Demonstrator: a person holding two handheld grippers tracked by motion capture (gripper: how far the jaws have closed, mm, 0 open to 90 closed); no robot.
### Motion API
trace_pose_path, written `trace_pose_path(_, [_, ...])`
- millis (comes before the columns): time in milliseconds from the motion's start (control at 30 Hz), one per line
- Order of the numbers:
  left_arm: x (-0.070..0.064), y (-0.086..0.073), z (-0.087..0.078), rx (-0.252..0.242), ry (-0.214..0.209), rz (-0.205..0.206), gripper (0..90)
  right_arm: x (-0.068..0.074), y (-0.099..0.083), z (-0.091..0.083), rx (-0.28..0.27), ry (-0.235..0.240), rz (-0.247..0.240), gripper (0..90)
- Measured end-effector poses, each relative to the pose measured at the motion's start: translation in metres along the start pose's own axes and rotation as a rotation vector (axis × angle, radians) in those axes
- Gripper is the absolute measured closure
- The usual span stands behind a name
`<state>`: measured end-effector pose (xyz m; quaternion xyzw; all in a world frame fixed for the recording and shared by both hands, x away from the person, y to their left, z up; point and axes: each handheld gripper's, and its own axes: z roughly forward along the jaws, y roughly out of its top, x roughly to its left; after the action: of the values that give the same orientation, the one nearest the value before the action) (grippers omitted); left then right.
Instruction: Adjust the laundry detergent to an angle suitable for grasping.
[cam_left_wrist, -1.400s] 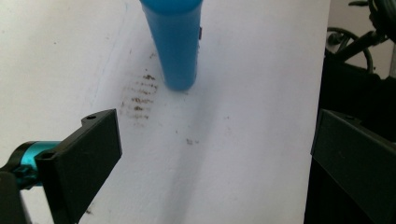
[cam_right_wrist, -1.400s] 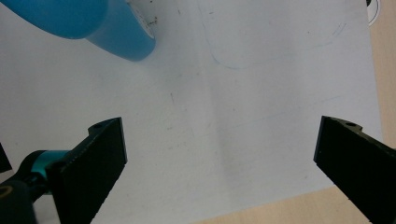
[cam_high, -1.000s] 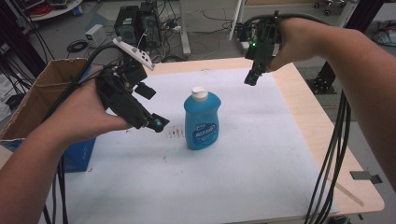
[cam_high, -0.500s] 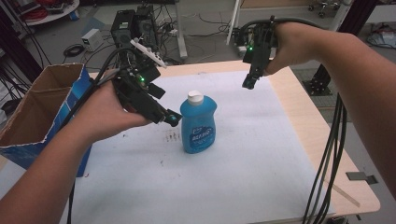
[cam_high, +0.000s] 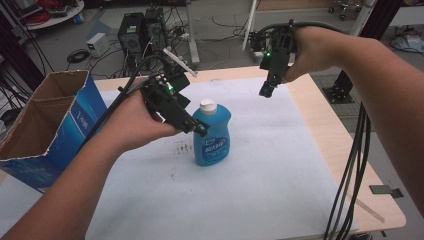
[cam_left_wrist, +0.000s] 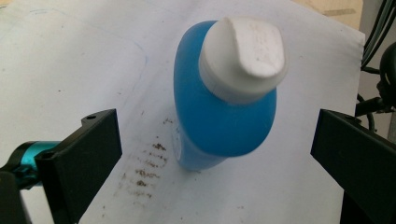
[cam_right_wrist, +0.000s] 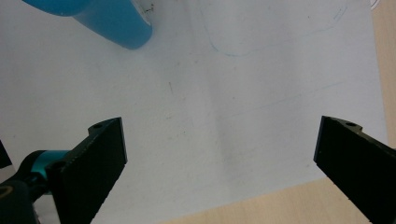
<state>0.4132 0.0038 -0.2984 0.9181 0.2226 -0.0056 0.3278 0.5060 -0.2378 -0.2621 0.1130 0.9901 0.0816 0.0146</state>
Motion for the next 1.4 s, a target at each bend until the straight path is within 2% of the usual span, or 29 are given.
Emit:
trace_pose_path(133, [-0.002, 0.003, 0.010, 0.019, 0.001, 0.011, 1.7, 0.000, 0.000, 0.000, -0.001, 0.001, 0.000, 1.7])
trace_pose_path(433, [-0.005, 0.010, 0.026, 0.012, -0.004, 0.008, 1.7, 0.000, 0.000, 0.000, -0.004, -0.001, 0.010, 1.7])
trace_pose_path(600, [-0.006, 0.013, 0.034, 0.019, 0.006, 0.012, 1.7, 0.000, 0.000, 0.001, -0.004, -0.001, -0.001, 1.7])
trace_pose_path(767, [-0.005, 0.013, 0.039, 0.029, 0.027, 0.007, 1.7, 0.001, 0.000, 0.001, -0.004, -0.002, 0.005, 1.7])
trace_pose_path(967, [-0.005, 0.013, 0.044, 0.046, 0.062, 0.027, 1.7, 0.002, 0.002, 0.001, 0.000, -0.001, 0.005, 1.7])
trace_pose_path(1100, [-0.006, 0.013, 0.046, 0.052, 0.071, 0.031, 1.8, 0.002, 0.003, 0.001, -0.002, -0.002, 0.004, 1.7])
trace_pose_path(1267, [-0.006, 0.013, 0.049, 0.059, 0.085, 0.033, 3.6, 0.002, 0.004, 0.002, -0.001, -0.002, 0.000, 1.7])
trace_pose_path(1333, [-0.006, 0.013, 0.050, 0.059, 0.092, 0.038, 8.9, 0.002, 0.004, 0.002, 0.000, -0.001, 0.002, 1.7])
trace_pose_path(1400, [-0.006, 0.013, 0.050, 0.065, 0.100, 0.038, 9.0, 0.002, 0.004, 0.002, 0.001, -0.002, 0.003, 1.7])
